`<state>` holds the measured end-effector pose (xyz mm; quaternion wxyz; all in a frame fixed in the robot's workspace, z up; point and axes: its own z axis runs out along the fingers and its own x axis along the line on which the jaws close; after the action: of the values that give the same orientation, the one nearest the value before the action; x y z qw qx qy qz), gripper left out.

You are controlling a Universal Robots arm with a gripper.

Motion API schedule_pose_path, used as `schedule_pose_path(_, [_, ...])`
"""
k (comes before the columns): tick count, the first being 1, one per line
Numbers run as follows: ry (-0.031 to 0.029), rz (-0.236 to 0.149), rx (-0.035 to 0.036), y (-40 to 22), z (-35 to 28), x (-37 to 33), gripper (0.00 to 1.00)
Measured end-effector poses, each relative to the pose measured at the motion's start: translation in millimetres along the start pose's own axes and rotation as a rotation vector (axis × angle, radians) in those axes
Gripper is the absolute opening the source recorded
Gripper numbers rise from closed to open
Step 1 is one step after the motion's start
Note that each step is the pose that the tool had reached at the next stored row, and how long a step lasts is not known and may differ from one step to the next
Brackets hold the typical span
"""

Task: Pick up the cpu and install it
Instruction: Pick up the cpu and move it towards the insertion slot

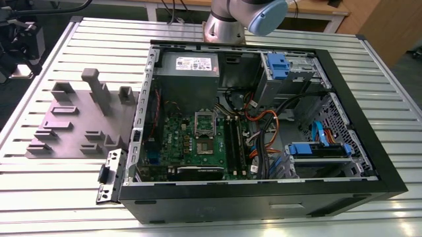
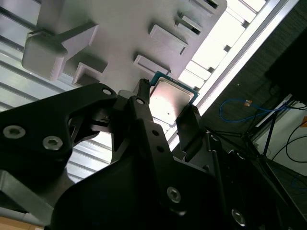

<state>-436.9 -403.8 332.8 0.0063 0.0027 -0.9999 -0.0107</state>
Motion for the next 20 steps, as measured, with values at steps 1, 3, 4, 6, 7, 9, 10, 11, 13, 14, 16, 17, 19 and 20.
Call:
schedule_pose_path(1, [0.0,0.0,0.0,0.0,-0.2,0.0,0.47])
schedule_pose_path(3, [0.0,0.0,0.0,0.0,-0.6,0.0,0.47])
schedule_pose_path(4, [-0.0001,0.0,0.0,0.0,-0.6,0.0,0.47])
schedule_pose_path(6, [0.0,0.0,0.0,0.1,-3.0,0.0,0.47])
schedule_pose_path(7, [0.0,0.0,0.0,0.1,-3.1,0.1,0.47])
schedule_pose_path(9, [0.0,0.0,0.0,0.1,-3.1,0.1,0.47])
schedule_pose_path(10, [0.0,0.0,0.0,0.1,-3.1,0.1,0.47])
schedule_pose_path(11, [0.0001,0.0,0.0,0.1,-3.1,0.1,0.47])
schedule_pose_path(13, [0.0,0.0,0.0,0.1,-3.1,0.1,0.47])
schedule_pose_path(14, [0.0,0.0,0.0,0.1,-3.1,0.1,0.47])
schedule_pose_path(16, [0.0,0.0,0.0,0.1,-3.1,0.1,0.47])
schedule_pose_path(17, [0.0,0.0,0.0,0.1,-3.1,0.1,0.47])
schedule_pose_path(19, [0.0,0.0,0.0,0.1,-3.8,0.1,0.47])
schedule_pose_path(20, [0.0,0.0,0.0,0.1,-3.8,0.1,0.47])
